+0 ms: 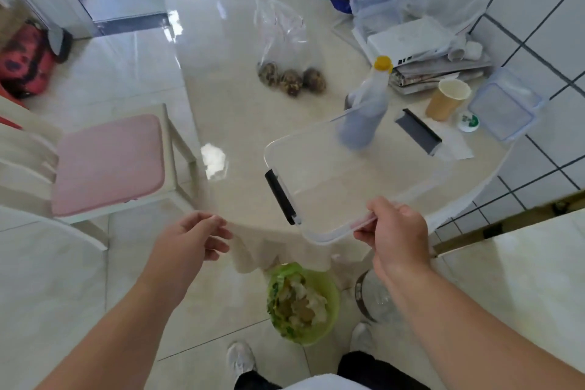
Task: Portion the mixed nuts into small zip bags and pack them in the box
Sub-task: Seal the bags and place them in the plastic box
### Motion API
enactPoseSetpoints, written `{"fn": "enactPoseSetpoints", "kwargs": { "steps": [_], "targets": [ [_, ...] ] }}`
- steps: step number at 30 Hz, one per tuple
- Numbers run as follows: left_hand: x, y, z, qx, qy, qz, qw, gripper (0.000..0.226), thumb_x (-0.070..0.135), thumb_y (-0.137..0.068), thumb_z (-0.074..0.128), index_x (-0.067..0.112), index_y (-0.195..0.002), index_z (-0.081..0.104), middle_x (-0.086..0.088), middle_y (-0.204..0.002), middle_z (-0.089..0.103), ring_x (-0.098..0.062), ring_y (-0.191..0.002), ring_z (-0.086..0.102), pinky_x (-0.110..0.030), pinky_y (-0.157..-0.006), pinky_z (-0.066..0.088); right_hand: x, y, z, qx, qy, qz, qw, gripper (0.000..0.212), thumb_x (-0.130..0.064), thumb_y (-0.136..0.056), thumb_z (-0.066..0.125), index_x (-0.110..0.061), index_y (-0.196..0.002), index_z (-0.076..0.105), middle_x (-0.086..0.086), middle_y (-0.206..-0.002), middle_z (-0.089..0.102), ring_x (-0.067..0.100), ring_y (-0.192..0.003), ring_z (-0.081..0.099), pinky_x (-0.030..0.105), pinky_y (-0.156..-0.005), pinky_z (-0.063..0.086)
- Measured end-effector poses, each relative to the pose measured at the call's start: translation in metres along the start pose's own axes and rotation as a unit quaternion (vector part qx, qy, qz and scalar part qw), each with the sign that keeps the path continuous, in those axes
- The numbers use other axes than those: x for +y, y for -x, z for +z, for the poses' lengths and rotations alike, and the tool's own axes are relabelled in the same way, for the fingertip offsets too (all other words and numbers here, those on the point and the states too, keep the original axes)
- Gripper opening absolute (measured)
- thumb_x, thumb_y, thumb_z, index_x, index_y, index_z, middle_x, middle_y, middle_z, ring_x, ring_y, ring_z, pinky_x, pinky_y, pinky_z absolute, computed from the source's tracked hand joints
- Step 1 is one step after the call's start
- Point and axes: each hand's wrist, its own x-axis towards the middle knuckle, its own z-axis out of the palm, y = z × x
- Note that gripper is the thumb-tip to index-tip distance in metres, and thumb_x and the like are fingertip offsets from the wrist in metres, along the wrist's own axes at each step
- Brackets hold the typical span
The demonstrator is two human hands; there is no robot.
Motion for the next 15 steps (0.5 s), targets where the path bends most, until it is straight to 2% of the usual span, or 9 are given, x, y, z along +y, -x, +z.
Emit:
{"fn": "enactPoseSetpoints", "kwargs": {
  "steps": [7, 11, 15],
  "targets": [
    [-0.002, -0.010, -0.090, -0.012, -0.009, 0.001, 1.000, 0.019, 0.006, -0.102, 0.058, 0.004, -0.088, 0.071, -0.008, -0.074, 0.076, -0.020, -0.059, 0.066, -0.035, -0.062, 0.047, 0.022, 0.062, 0.061, 0.000, 0.013, 0.013, 1.000, 0.014, -0.012, -0.084, 0.064, -0.008, -0.073, 0.057, 0.001, -0.051, 0.059, 0.013, -0.050, 0.061, 0.025, -0.047, 0.051],
    [-0.008, -0.004, -0.117, -0.004, 0.000, 0.005, 1.000, 0.019, 0.008, -0.101, 0.060, 0.006, -0.086, 0.072, -0.013, -0.078, 0.076, -0.022, -0.062, 0.067, -0.035, -0.063, 0.048, 0.023, 0.075, 0.079, -0.034, 0.013, 0.007, 0.999, 0.017, -0.007, -0.086, 0.059, -0.011, -0.072, 0.050, -0.006, -0.045, 0.050, 0.008, -0.045, 0.053, 0.025, -0.044, 0.046],
    [-0.016, 0.006, -0.131, 0.013, 0.008, 0.004, 1.000, 0.018, 0.009, -0.101, 0.060, 0.005, -0.089, 0.073, -0.016, -0.081, 0.077, -0.023, -0.064, 0.069, -0.036, -0.063, 0.050, 0.022, 0.078, 0.087, -0.089, 0.026, 0.001, 0.996, 0.020, -0.006, -0.084, 0.057, -0.013, -0.068, 0.047, -0.004, -0.049, 0.045, 0.011, -0.050, 0.047, 0.028, -0.049, 0.042]
  ]
}}
